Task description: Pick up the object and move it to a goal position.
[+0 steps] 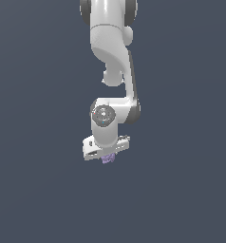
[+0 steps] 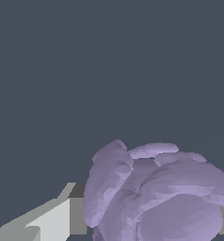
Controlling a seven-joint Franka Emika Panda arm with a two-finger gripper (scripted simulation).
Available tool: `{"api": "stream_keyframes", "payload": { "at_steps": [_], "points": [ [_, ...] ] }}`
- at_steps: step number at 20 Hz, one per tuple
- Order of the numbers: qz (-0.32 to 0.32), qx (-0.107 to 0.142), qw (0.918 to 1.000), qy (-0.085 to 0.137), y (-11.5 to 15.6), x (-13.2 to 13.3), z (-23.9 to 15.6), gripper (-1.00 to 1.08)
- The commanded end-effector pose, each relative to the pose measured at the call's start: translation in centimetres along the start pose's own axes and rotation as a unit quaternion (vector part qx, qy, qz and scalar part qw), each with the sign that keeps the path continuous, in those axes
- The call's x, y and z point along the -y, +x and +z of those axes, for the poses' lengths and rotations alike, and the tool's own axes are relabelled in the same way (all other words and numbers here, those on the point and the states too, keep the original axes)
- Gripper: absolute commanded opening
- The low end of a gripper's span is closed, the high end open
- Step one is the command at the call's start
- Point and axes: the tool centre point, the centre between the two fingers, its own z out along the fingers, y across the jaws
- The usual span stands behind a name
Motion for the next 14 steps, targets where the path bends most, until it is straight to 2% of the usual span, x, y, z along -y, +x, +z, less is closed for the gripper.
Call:
{"api": "stream_keyframes", "payload": {
  "at_steps": [1, 7, 14],
  "points": [
    [0.000, -0.001, 1.0000, 0.000, 0.2, 0.4, -1.3, -1.00],
    [0.000, -0.001, 1.0000, 0.000, 0.9, 1.9, -6.1, -1.00],
    [0.000, -0.001, 1.0000, 0.000, 1.9, 4.3, -13.8, -1.00]
  ]
}}
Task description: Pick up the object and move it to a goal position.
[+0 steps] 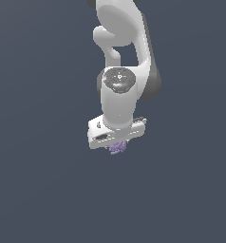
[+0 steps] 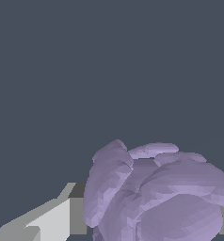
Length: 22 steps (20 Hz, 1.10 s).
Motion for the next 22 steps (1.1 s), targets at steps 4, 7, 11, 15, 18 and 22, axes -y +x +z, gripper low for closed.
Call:
{"api": "stream_keyframes", "payload": {
  "at_steps": [4, 7, 11, 15, 18, 22],
  "points": [
    [0.000, 0.000, 1.0000, 0.000, 0.9, 1.9, -6.2, -1.00],
    [0.000, 0.000, 1.0000, 0.000, 1.4, 2.9, -9.5, -1.00],
    [0.000, 0.000, 1.0000, 0.000, 2.1, 4.2, -13.7, -1.00],
    [0.000, 0.000, 1.0000, 0.000, 2.7, 5.3, -17.4, -1.00],
    [0.000, 0.000, 1.0000, 0.000, 3.1, 6.0, -19.8, -1.00],
    [0.000, 0.000, 1.0000, 0.000, 3.6, 6.7, -22.3, -1.00]
  ]
}}
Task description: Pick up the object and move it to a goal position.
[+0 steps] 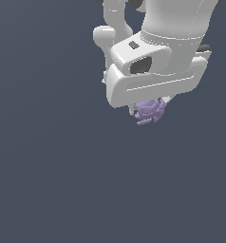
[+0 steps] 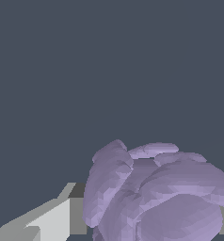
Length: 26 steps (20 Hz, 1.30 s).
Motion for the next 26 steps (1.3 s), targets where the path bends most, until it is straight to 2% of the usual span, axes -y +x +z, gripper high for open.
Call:
{"api": "stream_keyframes", "payload": {
  "at_steps": [1, 13, 26],
  "points": [
    [0.000, 0.001, 1.0000, 0.000, 0.3, 0.4, -1.5, -1.00],
    [0.000, 0.001, 1.0000, 0.000, 1.3, 1.8, -6.3, -1.00],
    [0.000, 0.001, 1.0000, 0.000, 1.7, 2.2, -7.8, -1.00]
  ]
}}
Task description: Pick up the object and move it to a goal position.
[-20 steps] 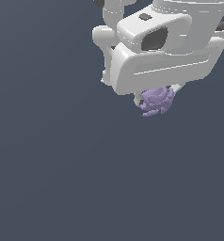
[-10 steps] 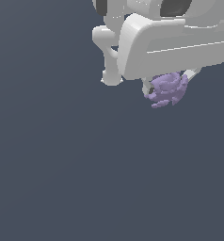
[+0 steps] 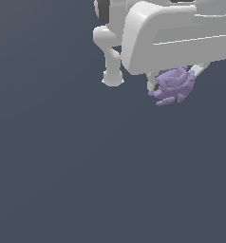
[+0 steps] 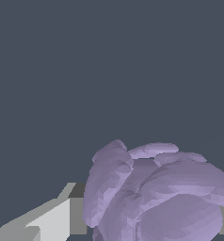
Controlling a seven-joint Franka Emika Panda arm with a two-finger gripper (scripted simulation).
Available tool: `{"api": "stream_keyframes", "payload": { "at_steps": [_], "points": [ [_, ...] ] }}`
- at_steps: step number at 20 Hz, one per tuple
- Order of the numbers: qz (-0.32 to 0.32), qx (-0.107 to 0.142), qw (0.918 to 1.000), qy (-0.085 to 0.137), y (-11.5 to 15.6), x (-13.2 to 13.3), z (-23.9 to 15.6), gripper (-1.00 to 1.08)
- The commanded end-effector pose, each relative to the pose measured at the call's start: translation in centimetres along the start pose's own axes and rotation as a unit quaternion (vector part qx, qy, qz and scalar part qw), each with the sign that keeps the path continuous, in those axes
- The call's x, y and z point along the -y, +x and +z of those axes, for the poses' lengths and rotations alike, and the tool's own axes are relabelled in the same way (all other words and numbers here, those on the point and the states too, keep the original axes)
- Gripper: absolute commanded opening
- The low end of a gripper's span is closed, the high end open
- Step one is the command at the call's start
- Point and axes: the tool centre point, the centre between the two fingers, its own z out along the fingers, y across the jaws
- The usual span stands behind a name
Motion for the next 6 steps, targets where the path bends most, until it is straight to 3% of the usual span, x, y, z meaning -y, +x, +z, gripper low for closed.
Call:
{"api": "stream_keyframes", "payload": {
  "at_steps": [1, 6],
  "points": [
    [0.000, 0.000, 1.0000, 0.000, 0.03, 0.02, -0.13, -1.00],
    [0.000, 0.000, 1.0000, 0.000, 0.04, 0.04, -0.18, -1.00]
  ]
}}
